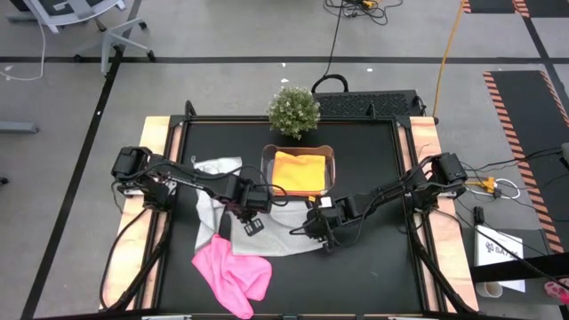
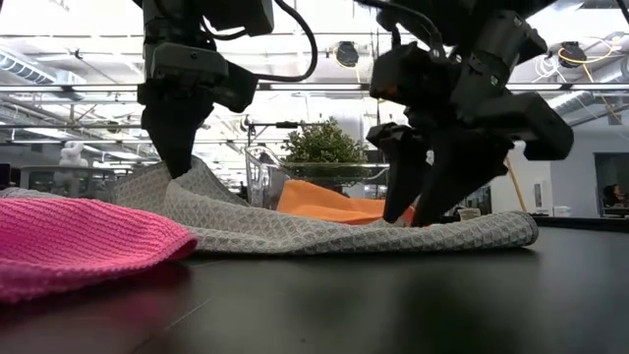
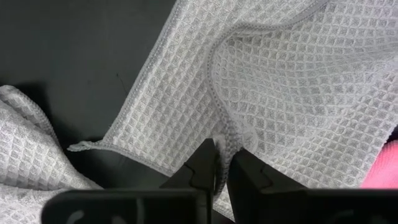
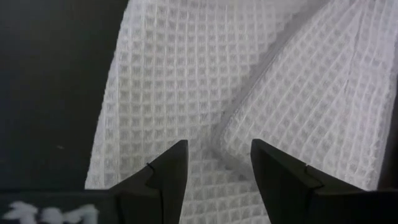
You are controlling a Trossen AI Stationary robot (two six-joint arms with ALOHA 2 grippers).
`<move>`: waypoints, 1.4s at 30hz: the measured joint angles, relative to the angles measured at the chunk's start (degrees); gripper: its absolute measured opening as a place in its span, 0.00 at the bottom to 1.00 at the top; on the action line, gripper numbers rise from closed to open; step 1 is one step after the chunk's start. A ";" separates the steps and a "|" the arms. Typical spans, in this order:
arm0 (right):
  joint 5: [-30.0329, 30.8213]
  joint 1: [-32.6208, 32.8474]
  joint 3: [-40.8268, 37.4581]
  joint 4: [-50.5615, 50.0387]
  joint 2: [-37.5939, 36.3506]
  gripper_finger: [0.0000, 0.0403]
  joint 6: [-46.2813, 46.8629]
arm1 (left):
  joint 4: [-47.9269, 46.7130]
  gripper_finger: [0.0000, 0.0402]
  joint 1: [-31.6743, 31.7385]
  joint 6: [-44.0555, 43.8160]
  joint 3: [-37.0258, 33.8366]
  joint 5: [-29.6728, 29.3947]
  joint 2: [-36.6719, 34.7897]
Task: Fold microfiber towels
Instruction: Fold the bottom gray microfiber towel on the table
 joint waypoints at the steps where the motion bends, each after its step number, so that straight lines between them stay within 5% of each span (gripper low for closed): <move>1: 0.02 0.00 -0.33 0.08 0.00 0.42 0.00 | 0.00 0.09 0.00 -0.03 0.00 0.02 0.00; 12: 1.83 0.00 -3.43 6.64 0.00 0.30 2.98 | 0.01 0.09 0.00 -0.37 0.00 0.11 0.00; 22: 3.17 0.00 -3.45 5.22 -0.77 0.02 7.10 | 0.02 0.09 0.00 -0.63 0.00 0.11 0.00; 42: 4.95 1.51 -3.45 -26.03 -17.85 0.00 27.19 | 6.85 0.09 0.38 4.85 0.02 -1.86 0.00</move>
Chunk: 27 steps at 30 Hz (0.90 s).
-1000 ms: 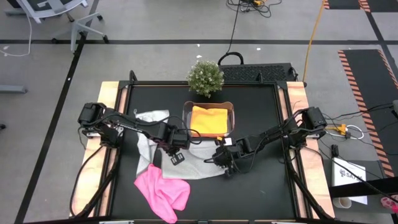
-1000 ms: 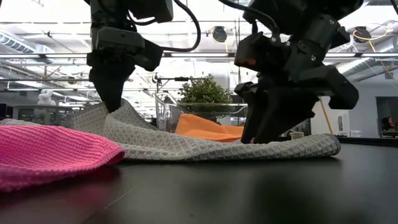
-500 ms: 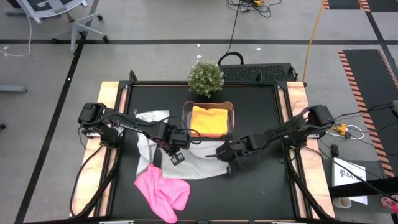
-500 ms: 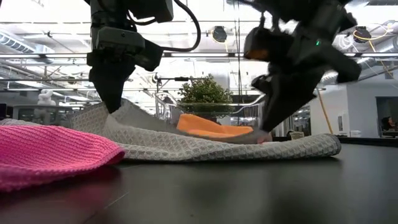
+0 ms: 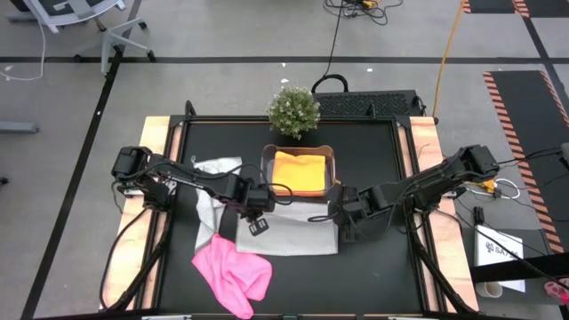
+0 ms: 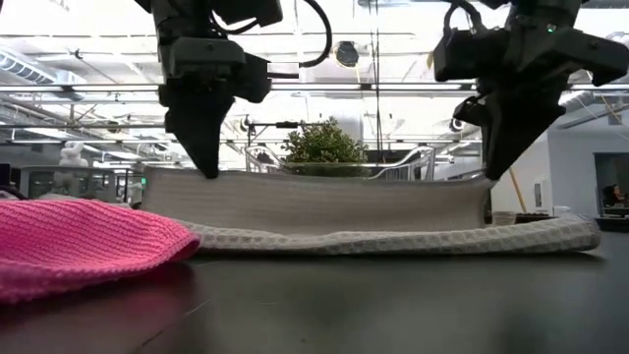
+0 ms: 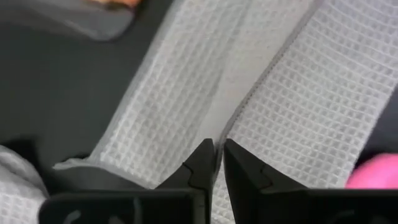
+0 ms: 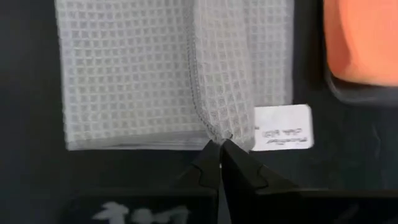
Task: Fold microfiber towels
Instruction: Fold the bottom gray microfiber towel on the table
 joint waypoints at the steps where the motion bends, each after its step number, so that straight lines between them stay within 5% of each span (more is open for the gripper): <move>1: 0.04 -0.02 0.00 -0.30 -0.32 0.00 -0.01 | 0.07 0.09 0.26 0.32 0.00 -0.61 0.00; 9: 0.10 -0.92 0.00 -0.15 -0.96 0.00 -0.17 | 0.21 0.09 2.89 3.24 0.00 -1.90 0.00; 15: 0.20 -1.46 0.00 -0.15 -0.96 0.01 -2.11 | 0.36 0.09 4.10 7.05 0.00 -9.21 0.00; 27: 7.44 -5.84 0.00 -2.49 -0.96 0.17 -3.86 | 0.41 0.09 5.68 10.24 0.00 -10.84 0.00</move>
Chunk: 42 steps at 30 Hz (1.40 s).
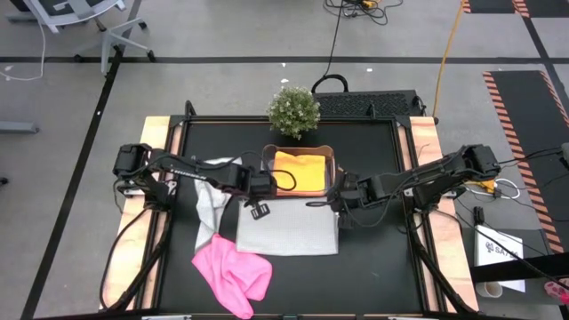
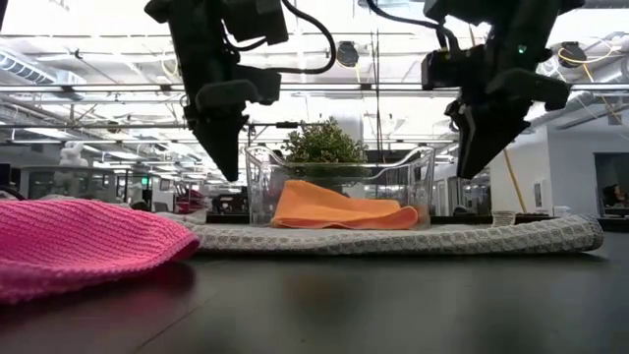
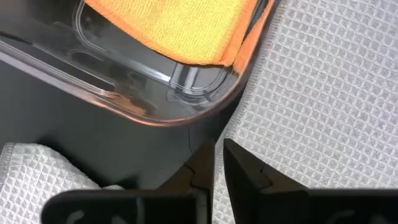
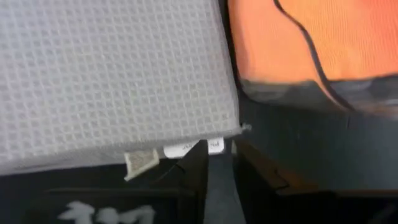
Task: Fold microfiber towels
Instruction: Fold the bottom gray microfiber towel on the table
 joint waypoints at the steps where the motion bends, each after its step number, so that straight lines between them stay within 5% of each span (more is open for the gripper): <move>1: -0.09 -0.07 0.00 -0.42 -0.07 0.18 0.64 | -0.02 0.09 -0.07 -0.25 0.00 -0.05 0.00; 9: -8.02 3.03 0.09 7.02 -0.72 0.16 6.89 | 0.76 0.09 -5.53 -7.60 0.00 0.15 -0.55; 20: -7.95 7.82 -7.18 24.78 -0.37 0.03 12.29 | 1.51 0.09 -17.60 -29.03 -1.53 2.20 0.02; 32: -7.93 8.09 -7.48 24.76 -0.37 0.00 9.93 | -3.66 0.09 -33.01 -55.31 -1.53 10.34 0.02; 42: -7.93 8.09 -7.48 24.68 -0.37 0.00 9.49 | -3.56 0.09 -37.61 -64.65 -1.53 8.52 3.34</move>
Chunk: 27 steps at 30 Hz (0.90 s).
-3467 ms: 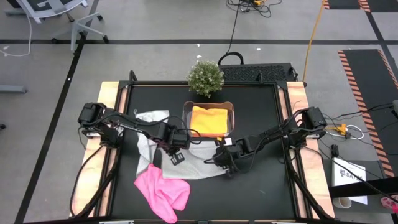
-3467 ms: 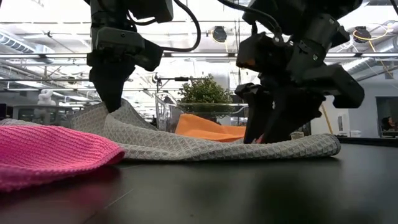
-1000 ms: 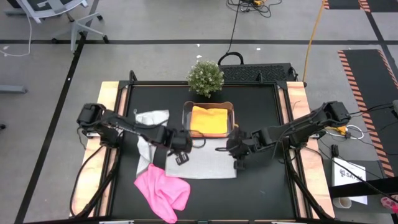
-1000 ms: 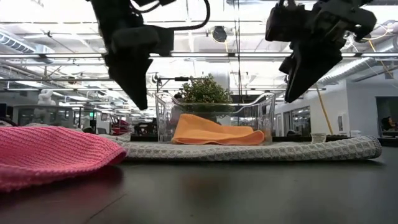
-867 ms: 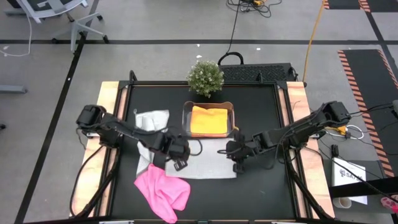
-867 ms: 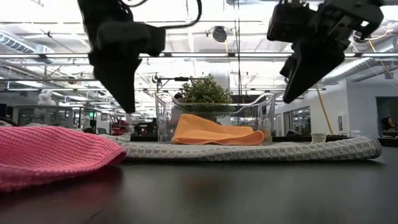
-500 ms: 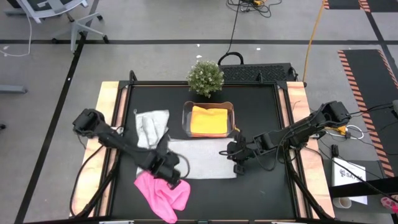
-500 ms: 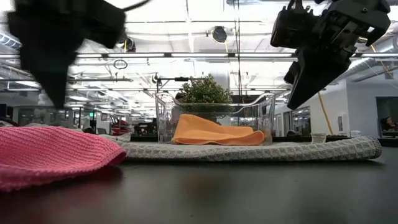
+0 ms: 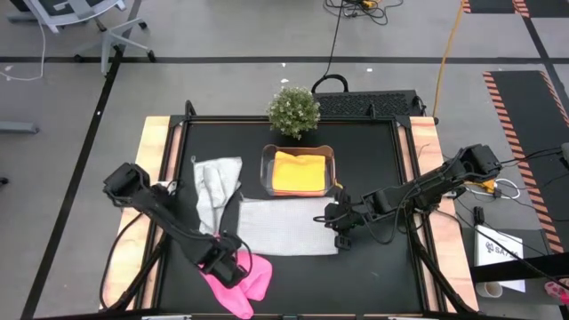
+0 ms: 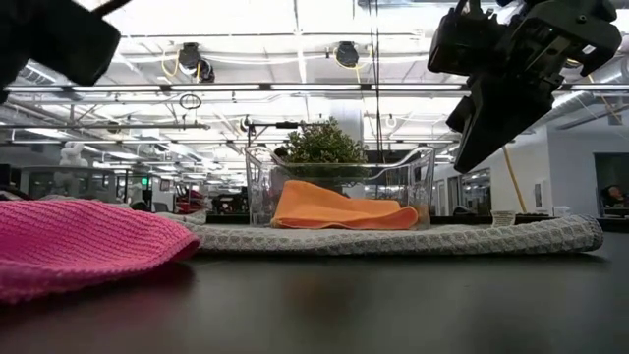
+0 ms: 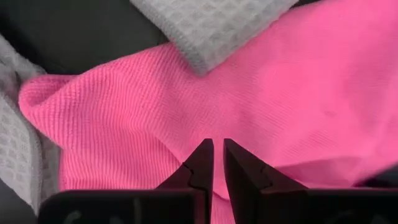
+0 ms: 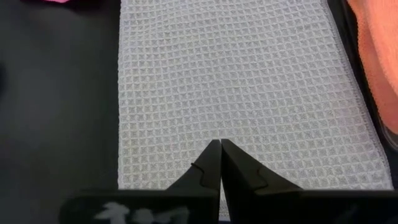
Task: Fold microfiber towels
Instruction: Fold the bottom gray microfiber towel on the table
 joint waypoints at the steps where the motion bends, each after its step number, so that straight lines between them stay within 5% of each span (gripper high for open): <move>1: 0.00 -0.01 0.00 -0.02 0.00 0.00 -0.01 | 0.40 0.09 -0.05 -0.10 0.00 0.55 0.94; 6: -0.02 0.00 0.00 -0.10 -0.02 0.00 0.00 | -0.02 0.09 -0.48 0.02 0.07 6.91 5.62; 11: -1.49 -0.02 0.00 -0.20 -0.02 0.00 -0.24 | -3.33 0.09 -2.28 4.13 0.02 23.00 6.98; 14: -1.49 -0.01 0.00 -0.17 -0.02 0.00 -0.46 | -6.66 0.09 -3.64 3.86 -0.06 26.63 5.21; 17: -1.52 0.00 0.00 -0.11 -0.02 0.00 -1.17 | -8.22 0.09 -3.55 0.52 0.58 21.66 1.52; 23: -4.35 0.00 0.00 -0.05 0.00 0.00 -1.81 | -10.33 0.09 -0.67 -2.97 0.98 -1.10 -5.75; 27: -4.06 0.00 0.00 0.46 2.02 0.00 -2.67 | -13.14 0.09 2.18 -0.61 0.98 -8.42 -6.69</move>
